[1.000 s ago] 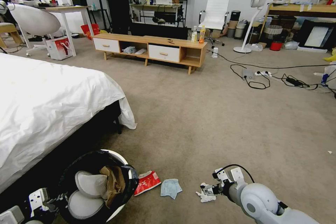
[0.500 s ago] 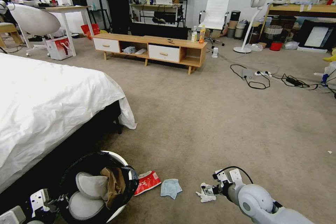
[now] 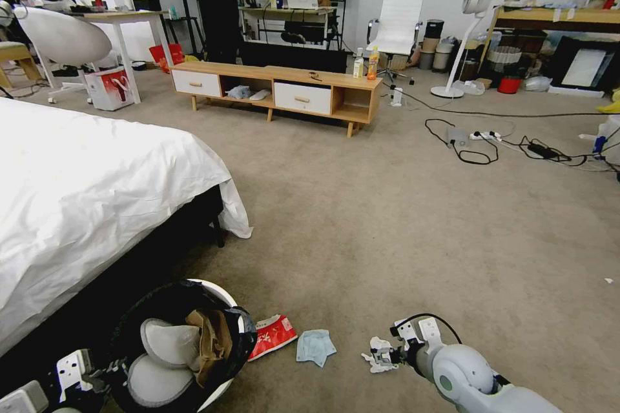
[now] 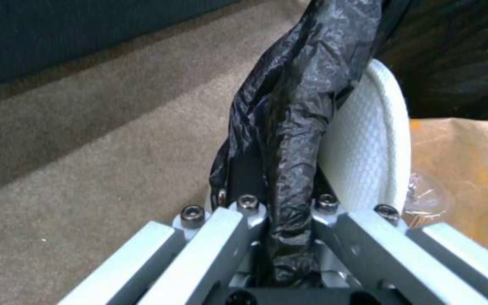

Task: Pick up the trash bin and place the garbage on the floor into it.

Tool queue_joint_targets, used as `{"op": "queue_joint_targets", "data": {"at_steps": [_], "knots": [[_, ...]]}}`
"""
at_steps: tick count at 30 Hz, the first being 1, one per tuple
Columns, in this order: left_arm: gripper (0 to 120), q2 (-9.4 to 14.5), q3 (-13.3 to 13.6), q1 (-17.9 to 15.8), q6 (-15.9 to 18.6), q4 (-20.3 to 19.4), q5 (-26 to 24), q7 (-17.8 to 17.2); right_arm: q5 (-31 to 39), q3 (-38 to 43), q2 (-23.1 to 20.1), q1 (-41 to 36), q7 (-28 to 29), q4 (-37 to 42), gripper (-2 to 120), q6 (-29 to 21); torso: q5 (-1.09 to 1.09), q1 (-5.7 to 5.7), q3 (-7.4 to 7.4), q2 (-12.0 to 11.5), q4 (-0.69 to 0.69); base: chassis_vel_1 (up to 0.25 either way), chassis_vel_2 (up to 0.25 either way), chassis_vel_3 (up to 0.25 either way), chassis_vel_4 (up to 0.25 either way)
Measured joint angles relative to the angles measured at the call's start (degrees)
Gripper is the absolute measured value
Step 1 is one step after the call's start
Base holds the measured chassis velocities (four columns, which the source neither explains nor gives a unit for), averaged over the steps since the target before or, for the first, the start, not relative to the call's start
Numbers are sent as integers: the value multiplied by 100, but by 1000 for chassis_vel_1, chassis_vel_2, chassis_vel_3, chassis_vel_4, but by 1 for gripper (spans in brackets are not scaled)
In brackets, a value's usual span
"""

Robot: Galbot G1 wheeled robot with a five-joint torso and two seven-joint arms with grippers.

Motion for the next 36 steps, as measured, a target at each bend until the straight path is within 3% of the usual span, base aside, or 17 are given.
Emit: {"op": "queue_joint_targets", "data": {"at_steps": [36], "knots": [[2,6,-16,-3,0,70,16,12,-603,-278,528,360,-375,-1236,100,432,-1,0,0,0,0,0,0,0,0]]}}
